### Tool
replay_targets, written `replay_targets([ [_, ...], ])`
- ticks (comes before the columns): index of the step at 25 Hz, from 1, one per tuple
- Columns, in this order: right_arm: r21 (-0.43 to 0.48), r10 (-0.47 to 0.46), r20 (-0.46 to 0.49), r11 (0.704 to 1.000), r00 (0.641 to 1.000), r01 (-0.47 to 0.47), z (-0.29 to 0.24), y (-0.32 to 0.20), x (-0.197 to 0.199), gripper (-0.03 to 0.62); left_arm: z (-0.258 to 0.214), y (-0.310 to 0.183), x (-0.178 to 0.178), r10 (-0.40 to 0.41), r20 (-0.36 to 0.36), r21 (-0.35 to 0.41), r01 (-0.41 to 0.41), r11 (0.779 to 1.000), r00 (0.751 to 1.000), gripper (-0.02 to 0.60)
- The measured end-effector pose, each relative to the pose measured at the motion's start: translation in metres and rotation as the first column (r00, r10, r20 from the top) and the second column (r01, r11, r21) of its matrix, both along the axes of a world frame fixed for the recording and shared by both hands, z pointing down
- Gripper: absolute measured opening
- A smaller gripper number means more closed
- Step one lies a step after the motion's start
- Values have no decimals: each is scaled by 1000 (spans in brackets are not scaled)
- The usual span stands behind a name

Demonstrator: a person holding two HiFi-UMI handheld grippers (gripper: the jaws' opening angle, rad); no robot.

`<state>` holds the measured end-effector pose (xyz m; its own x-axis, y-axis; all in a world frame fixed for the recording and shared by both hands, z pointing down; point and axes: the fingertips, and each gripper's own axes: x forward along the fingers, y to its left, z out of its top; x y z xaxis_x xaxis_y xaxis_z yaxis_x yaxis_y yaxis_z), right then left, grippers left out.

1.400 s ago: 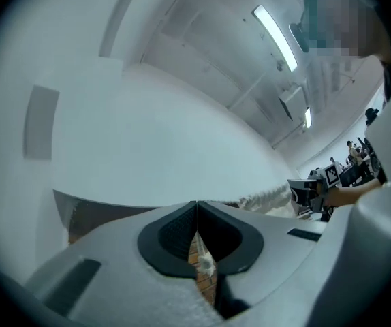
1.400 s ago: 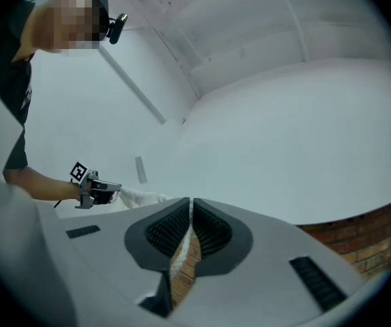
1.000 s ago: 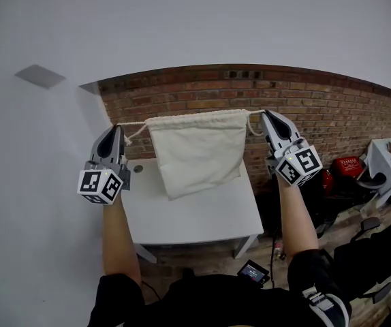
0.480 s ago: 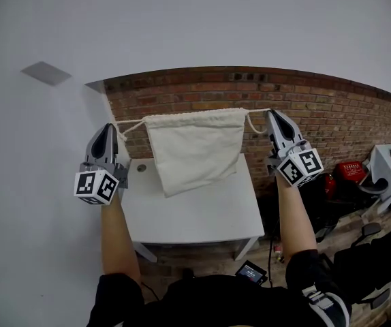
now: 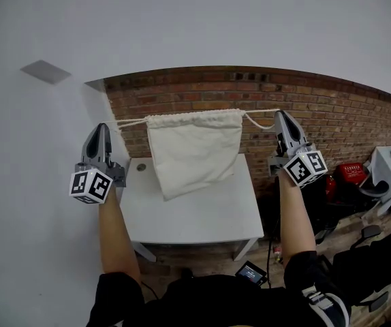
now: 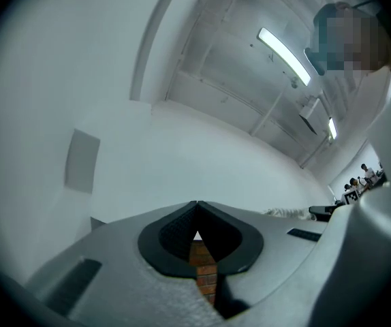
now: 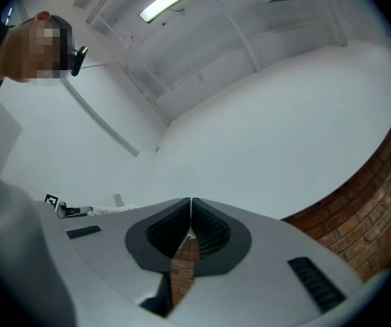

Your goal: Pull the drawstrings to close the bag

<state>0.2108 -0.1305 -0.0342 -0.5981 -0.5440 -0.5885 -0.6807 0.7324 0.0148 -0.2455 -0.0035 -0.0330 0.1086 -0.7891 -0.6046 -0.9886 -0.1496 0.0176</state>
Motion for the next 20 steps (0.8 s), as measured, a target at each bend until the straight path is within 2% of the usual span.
replay_targets([
  [7, -7, -6, 37, 1000, 999, 6, 0, -6, 7, 12, -5, -1, -9, 0, -24, 22, 1, 1000, 1000, 18],
  [13, -39, -49, 128, 998, 991, 54, -3, -14, 21, 11, -8, 3, -19, 6, -78, 53, -2, 999, 997, 19],
  [20, -43, -103, 224, 992, 969, 116, -10, -16, 33, 11, -14, 7, -26, 15, -99, 82, -7, 997, 995, 18],
])
